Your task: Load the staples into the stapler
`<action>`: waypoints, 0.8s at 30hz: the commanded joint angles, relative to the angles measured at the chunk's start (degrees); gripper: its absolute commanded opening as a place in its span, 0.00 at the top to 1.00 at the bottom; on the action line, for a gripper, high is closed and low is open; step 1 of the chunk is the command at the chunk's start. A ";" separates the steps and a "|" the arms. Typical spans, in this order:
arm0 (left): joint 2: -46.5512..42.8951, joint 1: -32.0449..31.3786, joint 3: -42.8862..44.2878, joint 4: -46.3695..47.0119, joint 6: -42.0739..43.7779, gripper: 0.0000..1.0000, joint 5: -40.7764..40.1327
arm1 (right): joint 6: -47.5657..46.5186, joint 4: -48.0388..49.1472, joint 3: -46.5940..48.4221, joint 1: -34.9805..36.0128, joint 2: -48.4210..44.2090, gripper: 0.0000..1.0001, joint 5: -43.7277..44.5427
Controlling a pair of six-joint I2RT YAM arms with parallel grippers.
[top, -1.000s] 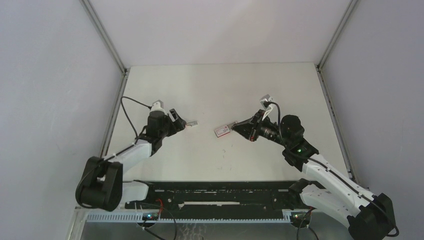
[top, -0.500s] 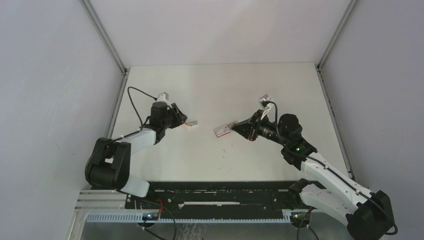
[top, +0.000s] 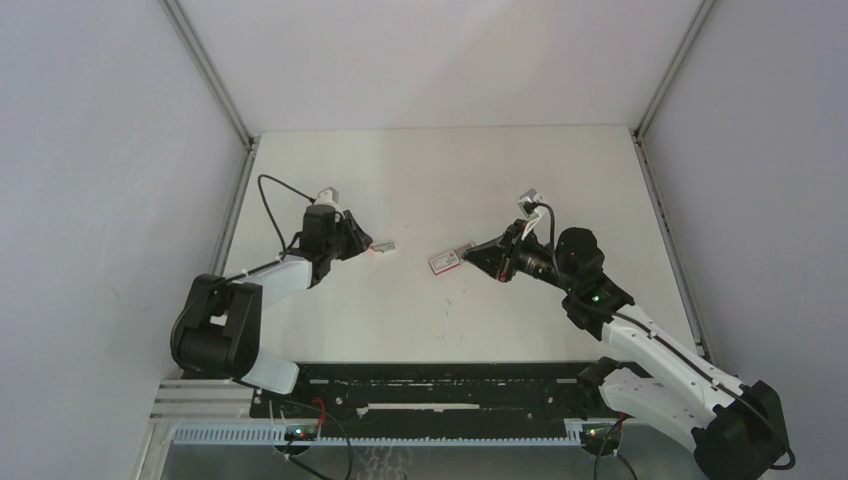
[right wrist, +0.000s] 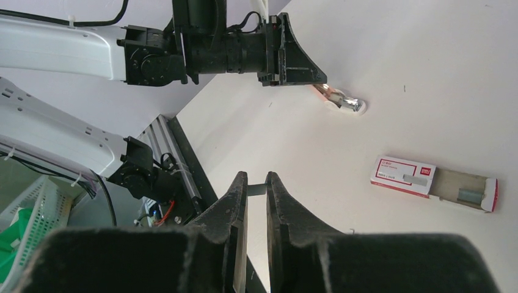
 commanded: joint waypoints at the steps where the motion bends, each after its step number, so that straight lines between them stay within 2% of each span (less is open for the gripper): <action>1: -1.20 0.26 2.08 0.36 2.30 0.67 1.00 | -1.20 0.52 0.01 -0.22 -1.14 0.91 0.56; 5: -2.82 0.25 2.67 -2.12 5.45 0.85 2.29 | -2.79 -1.56 -0.01 -0.11 -2.10 0.91 1.85; 9: -5.20 0.12 3.71 -8.58 10.31 0.93 6.59 | -7.10 -5.74 0.89 1.92 -1.36 0.91 5.34; 12: -6.84 -1.45 4.41 -13.90 14.12 0.96 7.98 | -12.17 -10.25 2.96 6.60 1.03 0.91 10.57; 14: -7.41 -4.69 4.82 -15.67 16.67 0.97 7.64 | -14.04 -11.44 4.20 8.81 3.07 0.91 12.39; 19: -5.43 -11.51 7.23 -17.60 21.57 0.95 14.99 | -16.26 -10.47 6.11 11.42 9.73 0.91 12.56; 24: -1.64 -14.19 9.73 -18.64 25.06 0.93 20.03 | -17.36 -9.01 7.38 13.06 15.03 0.91 12.97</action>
